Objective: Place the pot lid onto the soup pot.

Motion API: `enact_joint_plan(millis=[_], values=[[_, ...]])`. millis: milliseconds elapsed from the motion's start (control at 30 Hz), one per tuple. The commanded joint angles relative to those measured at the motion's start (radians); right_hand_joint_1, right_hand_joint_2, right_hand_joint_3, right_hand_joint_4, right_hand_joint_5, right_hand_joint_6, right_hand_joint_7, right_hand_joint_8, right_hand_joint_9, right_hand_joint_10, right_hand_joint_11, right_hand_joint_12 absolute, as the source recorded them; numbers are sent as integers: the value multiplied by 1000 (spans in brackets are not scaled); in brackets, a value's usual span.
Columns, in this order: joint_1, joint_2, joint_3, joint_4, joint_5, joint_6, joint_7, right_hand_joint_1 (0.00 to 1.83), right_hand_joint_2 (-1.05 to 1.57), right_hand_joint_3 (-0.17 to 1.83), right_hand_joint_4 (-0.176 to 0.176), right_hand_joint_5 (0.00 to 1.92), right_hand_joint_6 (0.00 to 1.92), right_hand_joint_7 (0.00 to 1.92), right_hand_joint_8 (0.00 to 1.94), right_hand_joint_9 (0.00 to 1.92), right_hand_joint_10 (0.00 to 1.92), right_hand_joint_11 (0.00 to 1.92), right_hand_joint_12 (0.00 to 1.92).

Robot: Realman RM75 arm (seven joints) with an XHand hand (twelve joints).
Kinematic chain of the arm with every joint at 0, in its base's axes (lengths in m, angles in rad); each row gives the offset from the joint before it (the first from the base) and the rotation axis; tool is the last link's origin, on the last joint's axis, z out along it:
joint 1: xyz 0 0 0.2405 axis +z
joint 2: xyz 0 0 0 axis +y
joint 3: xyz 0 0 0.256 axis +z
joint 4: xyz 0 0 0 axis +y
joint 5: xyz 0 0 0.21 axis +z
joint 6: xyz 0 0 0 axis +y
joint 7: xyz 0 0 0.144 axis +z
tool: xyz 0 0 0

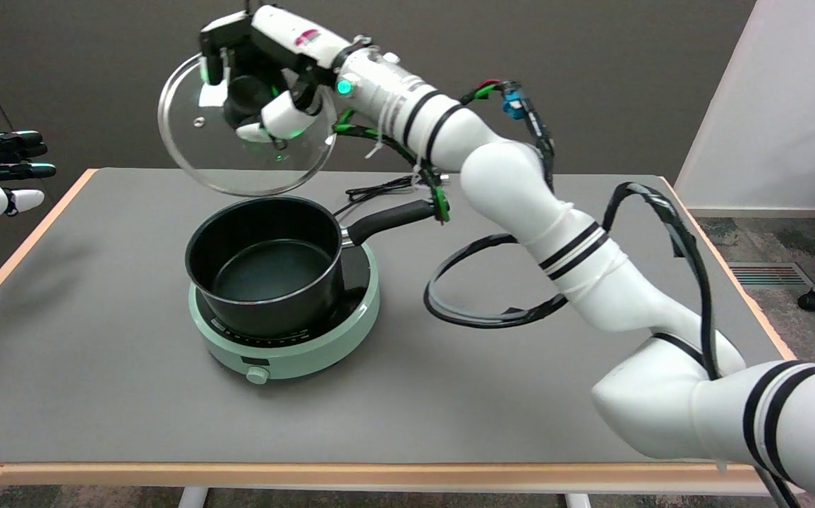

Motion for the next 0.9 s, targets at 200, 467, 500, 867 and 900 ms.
enact_joint_plan(millis=[200,467,500,867,900], values=[[-26,-197,-27,13,-503,-194,260,1511,760,767,174,654,1288,911,1262,858,1553,824,1855],[-7,-138,52,67,-495,-350,378,1511,755,776,176,662,1289,911,1266,859,1557,824,1854],[2,-119,51,74,-489,-358,390,1511,755,778,176,662,1290,911,1267,859,1558,824,1854],[112,34,5,78,-226,-449,432,1512,752,784,176,668,1287,912,1267,859,1563,828,1862],[114,41,10,78,-213,-457,432,1512,752,784,176,672,1285,913,1266,860,1562,830,1863]])
